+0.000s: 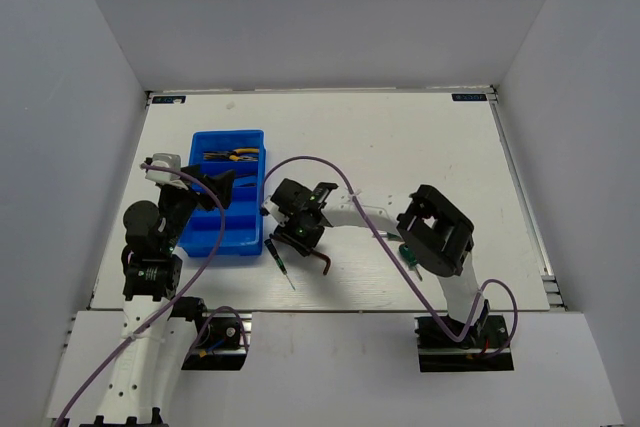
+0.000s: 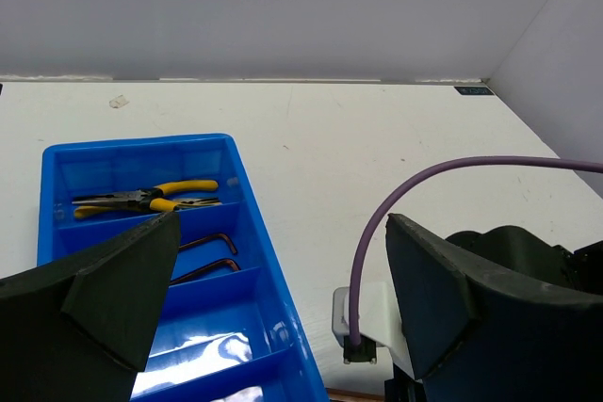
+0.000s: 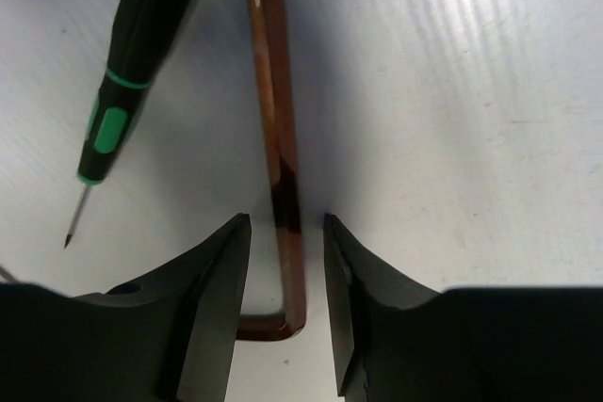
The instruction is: Sort the tools into containers
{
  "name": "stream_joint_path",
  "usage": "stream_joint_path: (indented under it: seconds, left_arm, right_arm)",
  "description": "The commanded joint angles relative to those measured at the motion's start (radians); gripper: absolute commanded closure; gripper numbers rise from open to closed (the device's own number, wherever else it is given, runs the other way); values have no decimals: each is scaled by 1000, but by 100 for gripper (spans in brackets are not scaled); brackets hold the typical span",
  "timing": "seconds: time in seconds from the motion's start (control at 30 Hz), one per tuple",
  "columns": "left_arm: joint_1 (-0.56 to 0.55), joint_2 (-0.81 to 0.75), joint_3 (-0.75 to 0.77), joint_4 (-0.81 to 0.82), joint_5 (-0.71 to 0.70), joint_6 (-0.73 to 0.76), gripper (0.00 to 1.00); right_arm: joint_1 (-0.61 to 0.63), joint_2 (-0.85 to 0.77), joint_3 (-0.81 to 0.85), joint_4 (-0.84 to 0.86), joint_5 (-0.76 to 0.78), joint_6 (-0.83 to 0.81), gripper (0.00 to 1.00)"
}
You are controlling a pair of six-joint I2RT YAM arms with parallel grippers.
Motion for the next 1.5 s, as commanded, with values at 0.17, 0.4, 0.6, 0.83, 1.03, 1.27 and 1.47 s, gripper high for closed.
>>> stream_joint_path:
  seconds: [0.17, 0.4, 0.6, 0.83, 1.03, 1.27, 1.47]
  left_arm:
    - [5, -1, 20, 4, 6, 5, 0]
    - [5, -1, 20, 4, 6, 5, 0]
    - [5, -10, 20, -5, 6, 5, 0]
    - [5, -10, 20, -5, 6, 5, 0]
    - [5, -10, 20, -5, 6, 5, 0]
    - [5, -10, 20, -5, 15, 5, 0]
    - [5, -29, 20, 4, 25, 5, 0]
  right_arm:
    - [5, 60, 11, -1, 136, -59, 63]
    - [3, 58, -47, -29, 161, -80, 75]
    - [-21, 63, -62, -64, 103, -73, 96]
    - [-67, 11, -16, -98, 69, -92, 100]
    - [-112, -72, 127, -165, 64, -135, 100]
    - [-126, -36, 348, -205, 116, -212, 100]
    - [-135, 78, 647, -181, 151, -296, 100]
